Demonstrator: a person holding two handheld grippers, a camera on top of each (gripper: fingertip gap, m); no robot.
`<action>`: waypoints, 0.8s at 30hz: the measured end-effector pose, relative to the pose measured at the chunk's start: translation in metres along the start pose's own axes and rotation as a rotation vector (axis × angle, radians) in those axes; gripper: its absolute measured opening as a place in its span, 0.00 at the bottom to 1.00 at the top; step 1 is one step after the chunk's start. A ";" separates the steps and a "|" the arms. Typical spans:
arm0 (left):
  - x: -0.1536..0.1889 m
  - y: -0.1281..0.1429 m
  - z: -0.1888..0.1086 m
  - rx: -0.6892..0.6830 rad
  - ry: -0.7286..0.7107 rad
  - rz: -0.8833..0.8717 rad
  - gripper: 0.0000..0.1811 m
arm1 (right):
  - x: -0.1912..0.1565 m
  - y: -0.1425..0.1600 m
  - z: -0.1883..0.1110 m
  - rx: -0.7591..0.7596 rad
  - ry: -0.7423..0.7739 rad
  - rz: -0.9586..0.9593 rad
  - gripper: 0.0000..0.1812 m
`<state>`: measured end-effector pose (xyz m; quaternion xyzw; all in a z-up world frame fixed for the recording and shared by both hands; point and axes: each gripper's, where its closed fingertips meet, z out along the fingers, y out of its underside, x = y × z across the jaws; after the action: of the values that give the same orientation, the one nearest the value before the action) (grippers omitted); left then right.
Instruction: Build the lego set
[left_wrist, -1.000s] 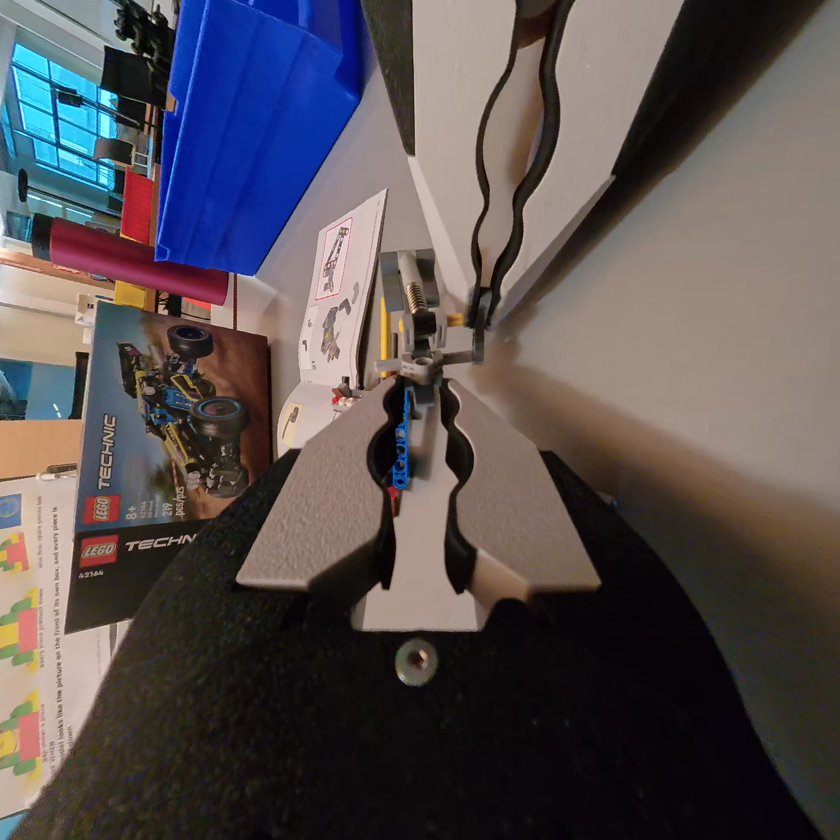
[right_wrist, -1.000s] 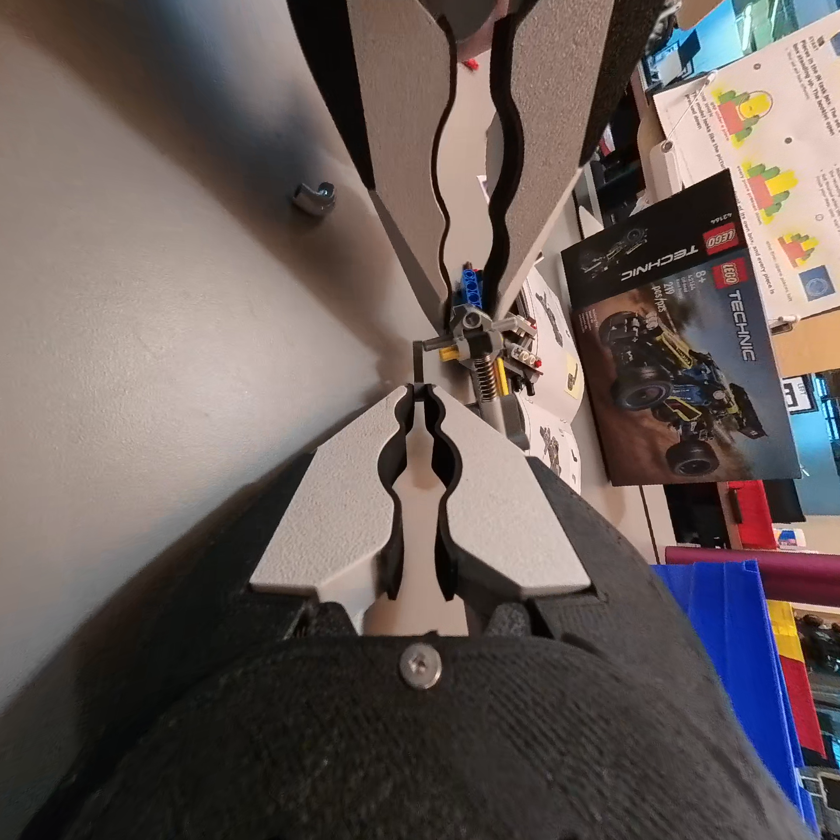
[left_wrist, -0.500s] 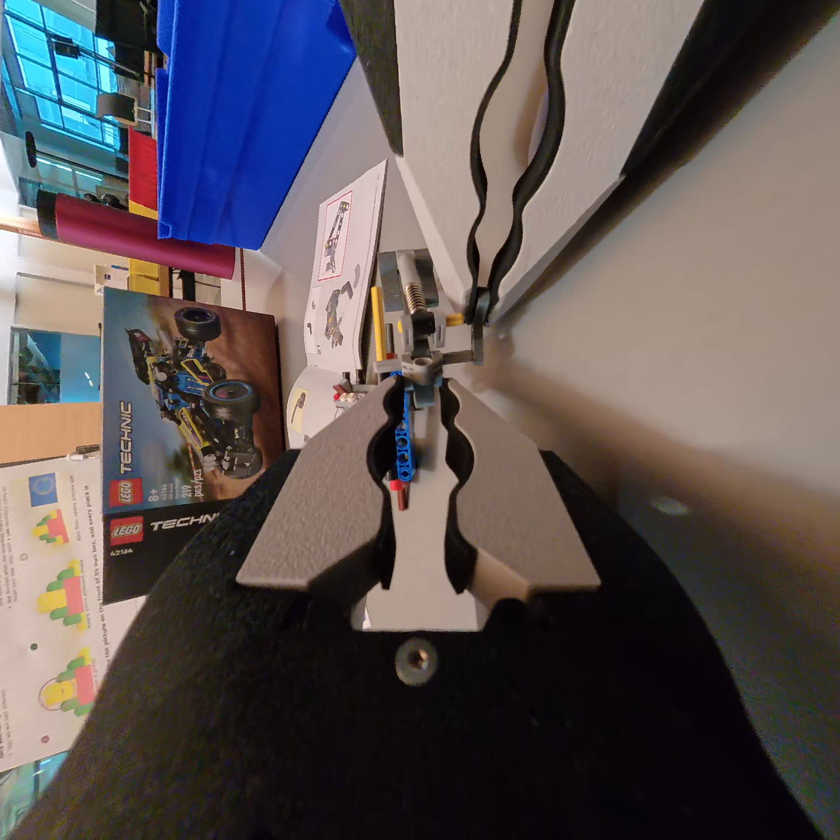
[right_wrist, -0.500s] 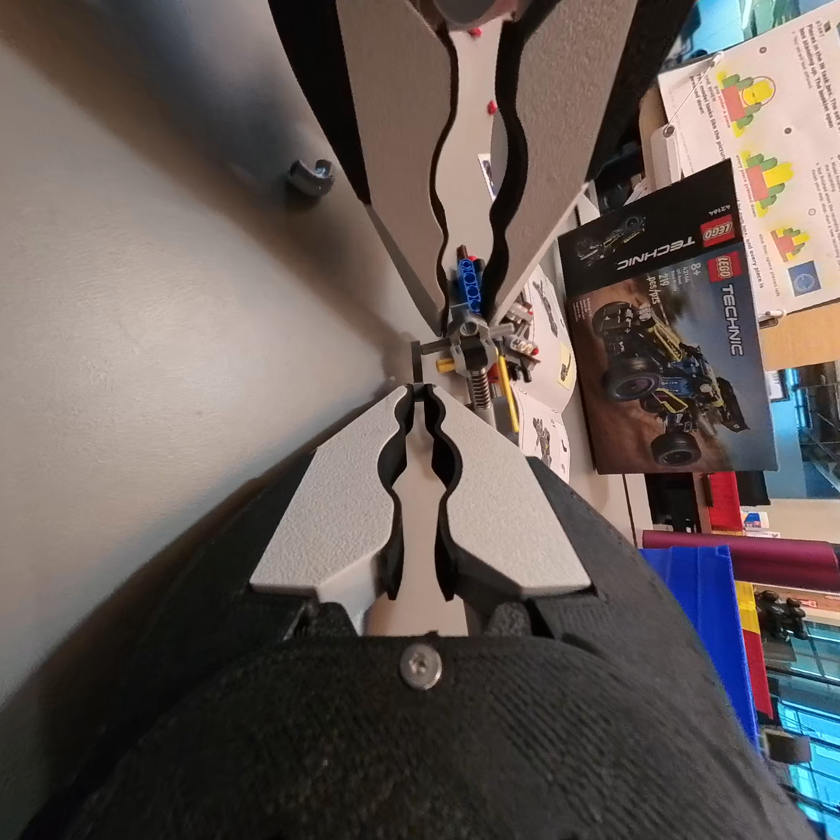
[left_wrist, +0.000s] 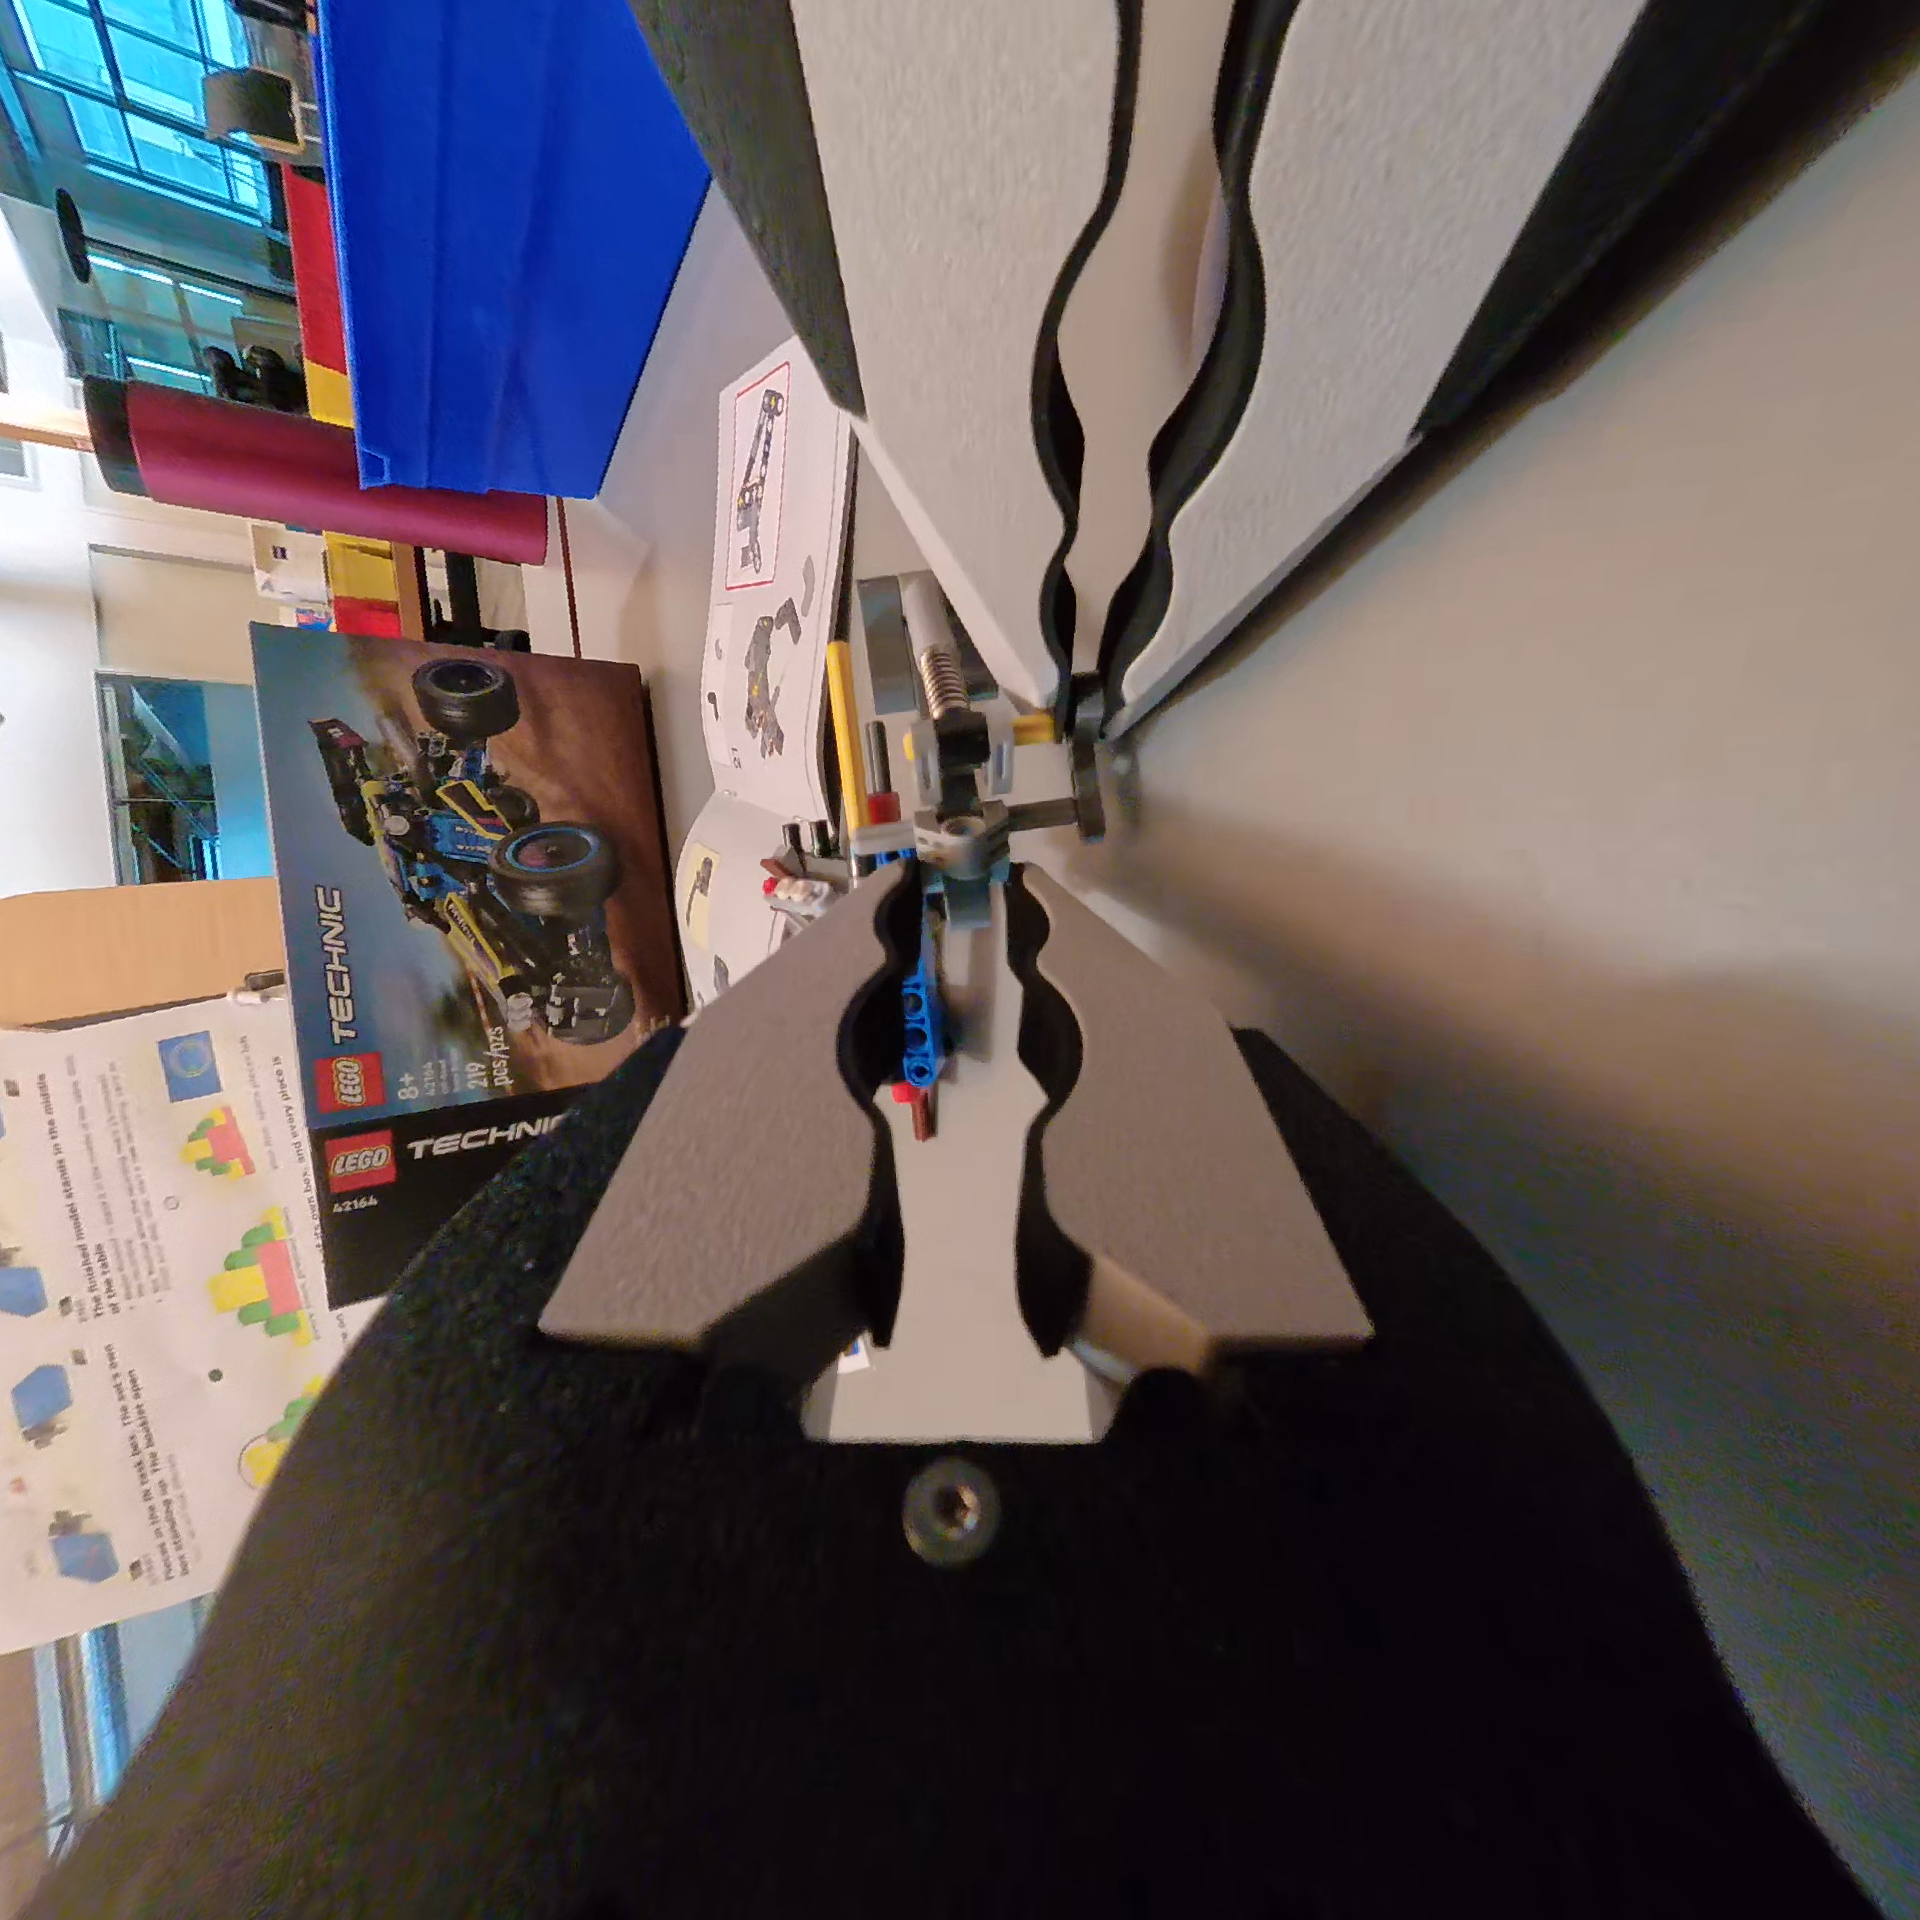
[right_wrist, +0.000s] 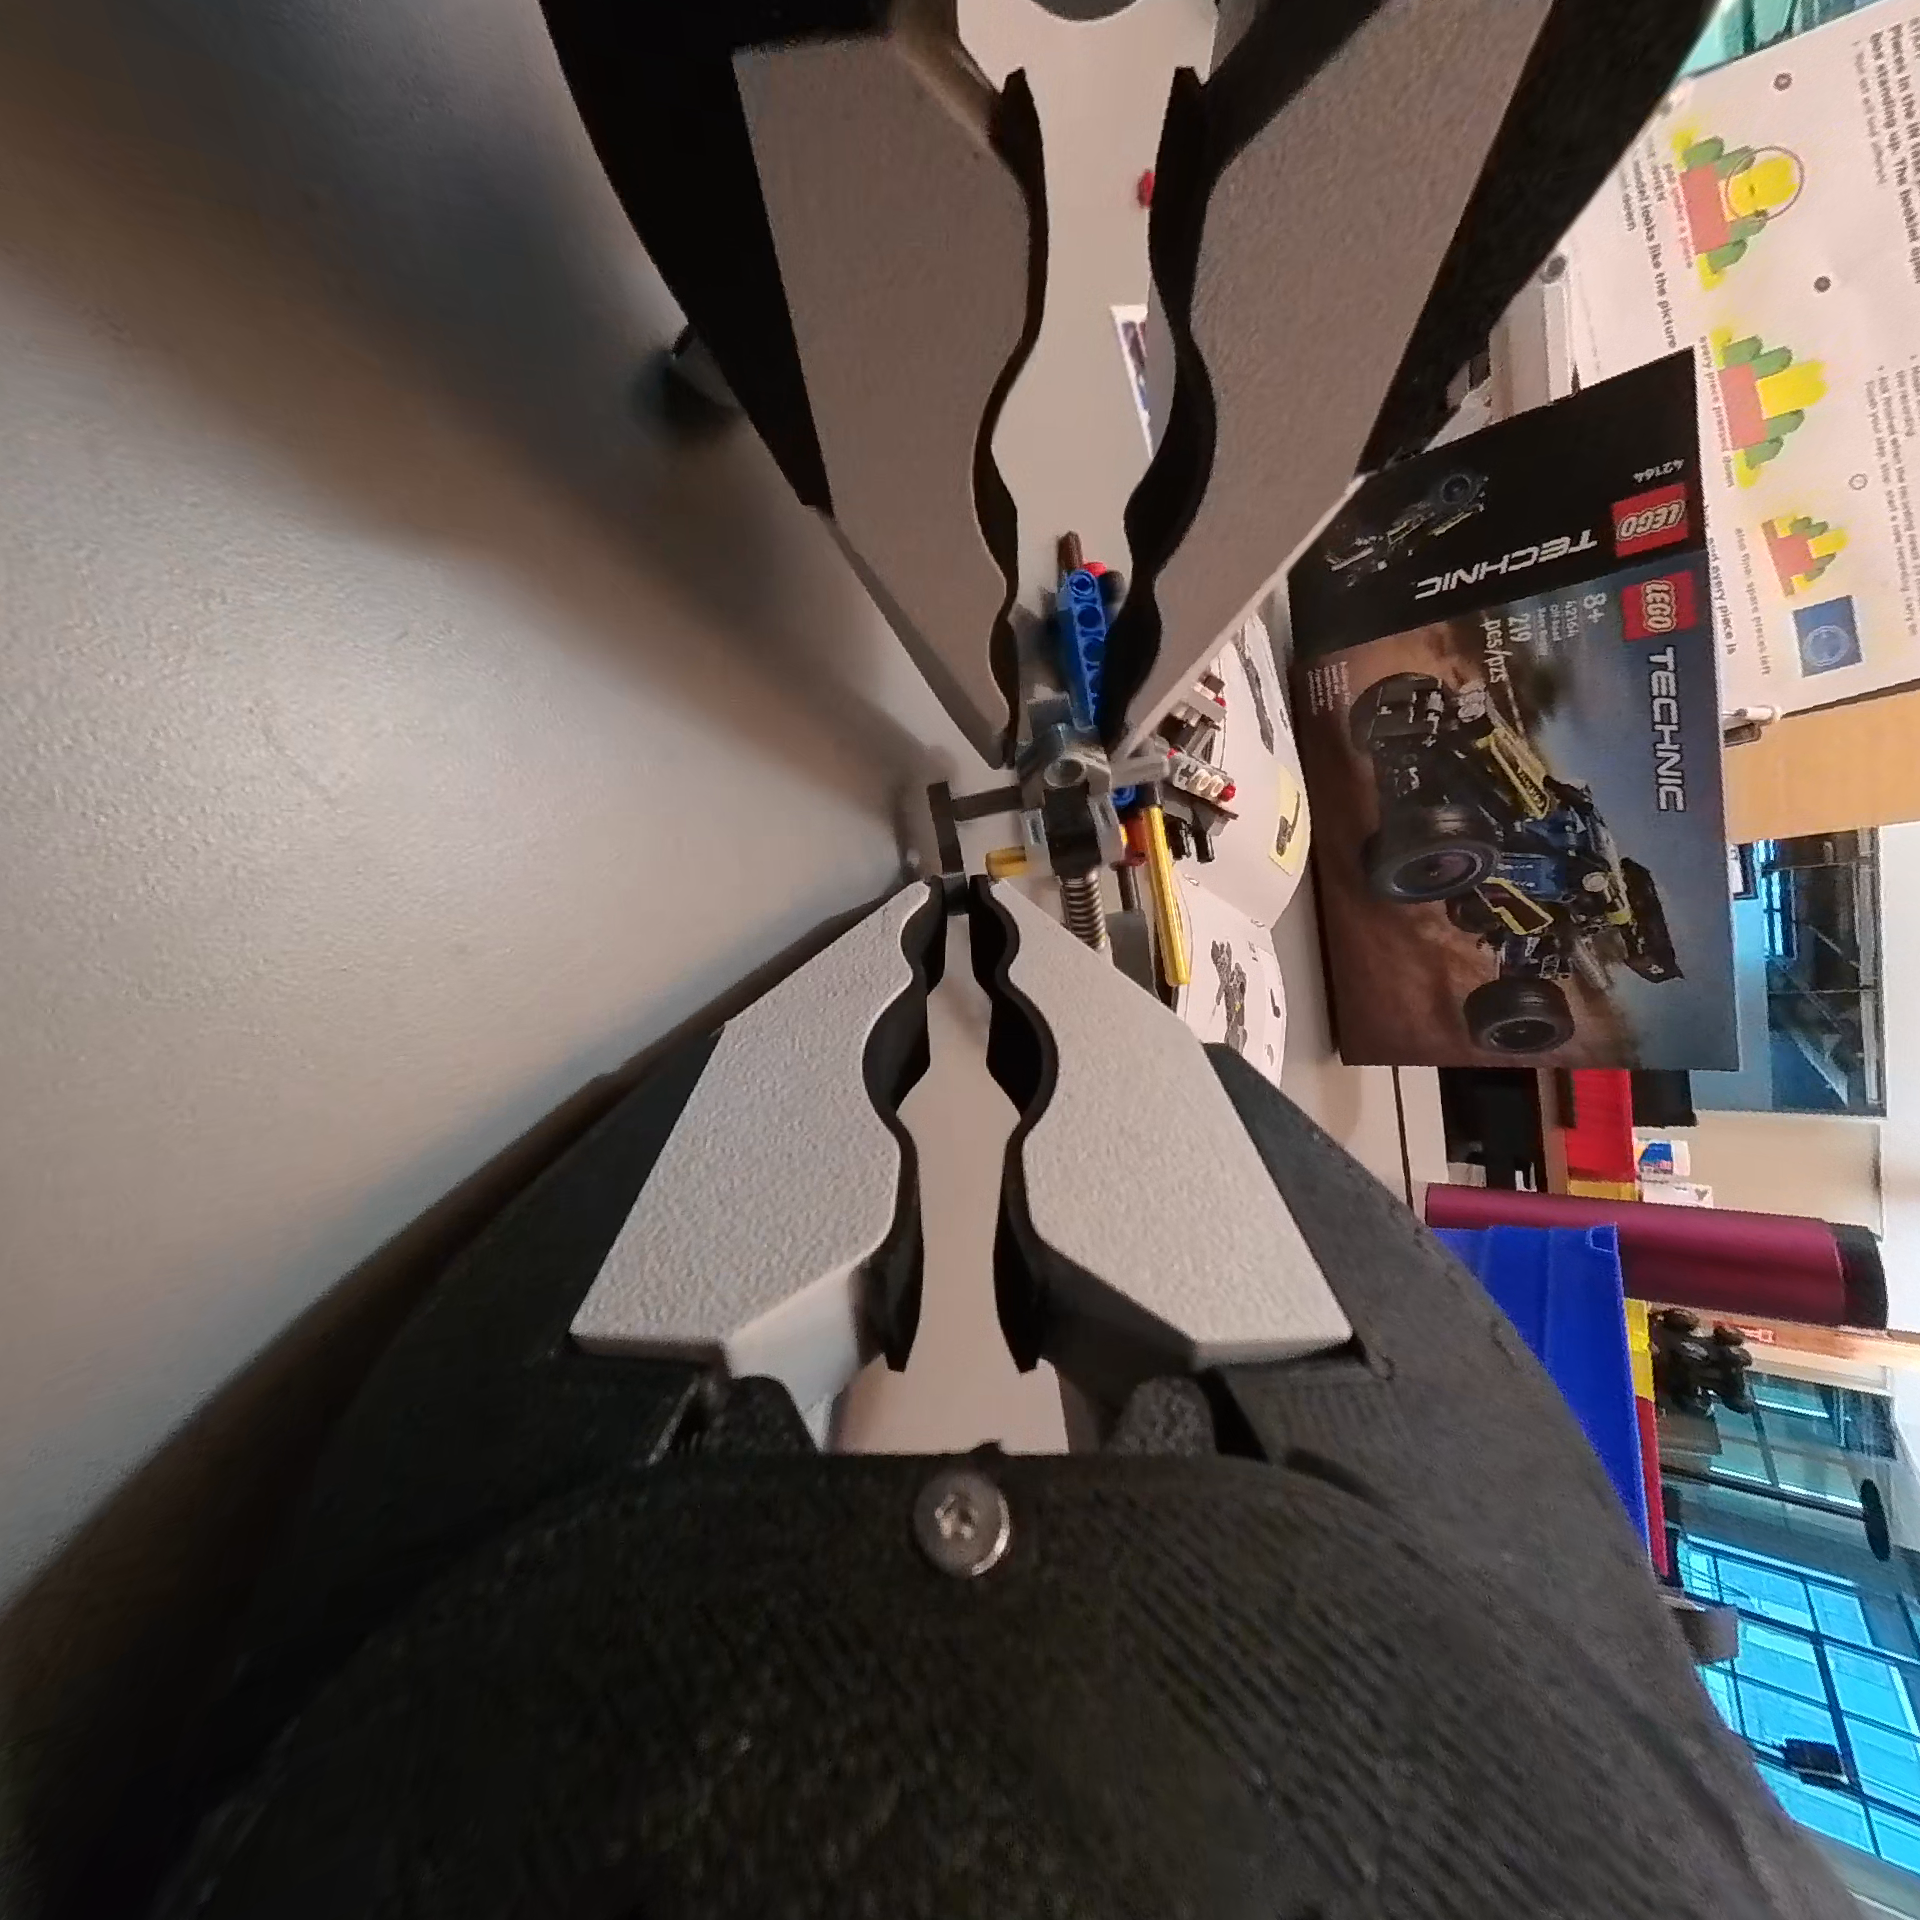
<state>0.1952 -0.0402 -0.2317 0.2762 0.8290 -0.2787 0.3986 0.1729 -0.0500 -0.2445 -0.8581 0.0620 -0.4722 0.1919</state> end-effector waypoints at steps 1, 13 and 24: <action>0.000 0.000 -0.001 0.000 0.000 -0.003 0.07 | 0.000 0.000 0.000 0.004 -0.001 0.002 0.02; 0.005 -0.002 -0.004 0.044 -0.078 0.066 0.07 | 0.000 -0.002 -0.003 0.048 0.039 -0.100 0.02; 0.002 -0.010 -0.005 0.064 -0.136 0.100 0.07 | -0.010 -0.003 -0.028 0.100 -0.177 0.013 0.13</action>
<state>0.1845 -0.0430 -0.2285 0.3103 0.7758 -0.3027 0.4585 0.1435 -0.0520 -0.2374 -0.8853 0.0265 -0.3960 0.2423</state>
